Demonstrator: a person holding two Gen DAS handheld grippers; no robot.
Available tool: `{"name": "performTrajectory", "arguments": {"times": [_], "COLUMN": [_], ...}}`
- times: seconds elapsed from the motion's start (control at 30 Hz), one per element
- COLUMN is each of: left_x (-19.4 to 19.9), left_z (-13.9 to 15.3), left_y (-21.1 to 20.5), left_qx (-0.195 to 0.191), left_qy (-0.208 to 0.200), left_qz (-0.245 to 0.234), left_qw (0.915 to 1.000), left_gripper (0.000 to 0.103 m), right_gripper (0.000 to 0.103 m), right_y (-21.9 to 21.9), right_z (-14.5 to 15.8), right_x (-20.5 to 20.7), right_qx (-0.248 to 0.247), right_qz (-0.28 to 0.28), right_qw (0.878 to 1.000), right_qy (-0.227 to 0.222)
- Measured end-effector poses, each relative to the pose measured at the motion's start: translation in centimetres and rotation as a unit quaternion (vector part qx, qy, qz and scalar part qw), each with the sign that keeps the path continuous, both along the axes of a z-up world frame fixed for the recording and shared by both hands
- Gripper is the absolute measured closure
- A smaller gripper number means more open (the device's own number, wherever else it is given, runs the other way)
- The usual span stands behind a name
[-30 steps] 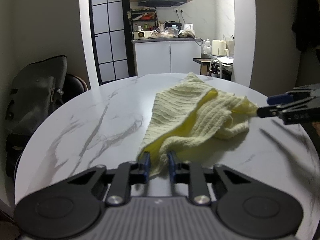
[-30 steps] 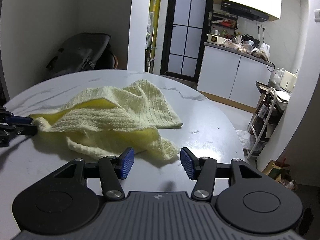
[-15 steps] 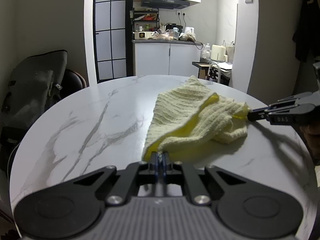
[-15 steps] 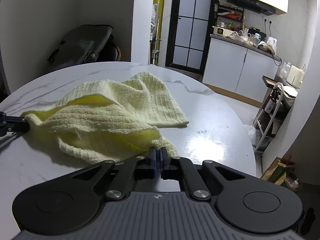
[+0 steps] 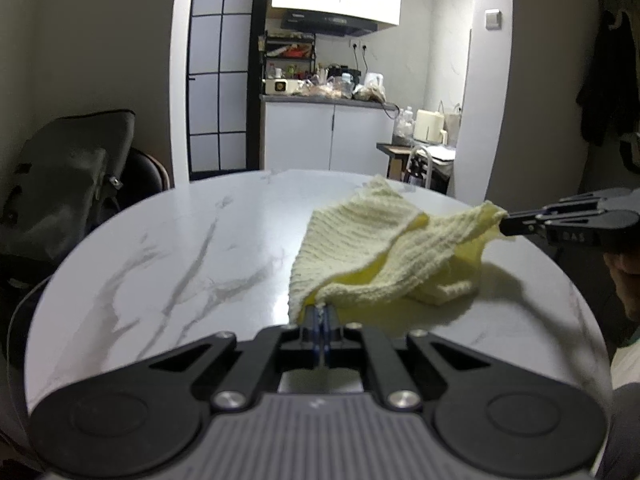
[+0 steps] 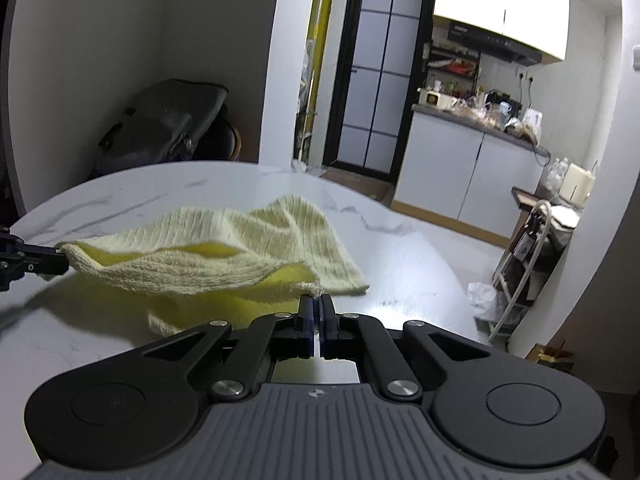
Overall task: Fold towel
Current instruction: 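Lift the towel off the table with both tools, shaking it out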
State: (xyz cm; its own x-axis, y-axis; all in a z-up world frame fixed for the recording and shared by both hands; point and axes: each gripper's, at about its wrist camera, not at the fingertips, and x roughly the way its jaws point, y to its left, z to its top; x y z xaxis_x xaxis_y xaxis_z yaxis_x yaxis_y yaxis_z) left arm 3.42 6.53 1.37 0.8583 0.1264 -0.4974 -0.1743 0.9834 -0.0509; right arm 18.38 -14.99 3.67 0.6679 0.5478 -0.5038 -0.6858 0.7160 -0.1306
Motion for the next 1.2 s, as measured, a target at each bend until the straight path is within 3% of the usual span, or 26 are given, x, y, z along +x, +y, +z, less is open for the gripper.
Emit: {"name": "performTrajectory", "arguments": {"times": [0.43,1.2], "left_x": [-2.7,-7.7], "left_z": [5.0,15.2], "left_y": [-0.7,-5.0], "left_qx": [-0.008,0.054], "left_qy": [-0.070,-0.169], "left_qz": [0.005,0.018], "left_qw": [0.9975,0.9840], "left_gripper": [0.101,0.101], "right_gripper": [0.101,0.100], "right_y": [-2.1,-5.8], "right_z": [6.1,17.6], "right_x": [-3.3,-9.1], "right_qx": [0.031,0.097], "right_qz": [0.005,0.022], "right_qw": [0.997,0.978], "right_qy": [-0.065,-0.185]}}
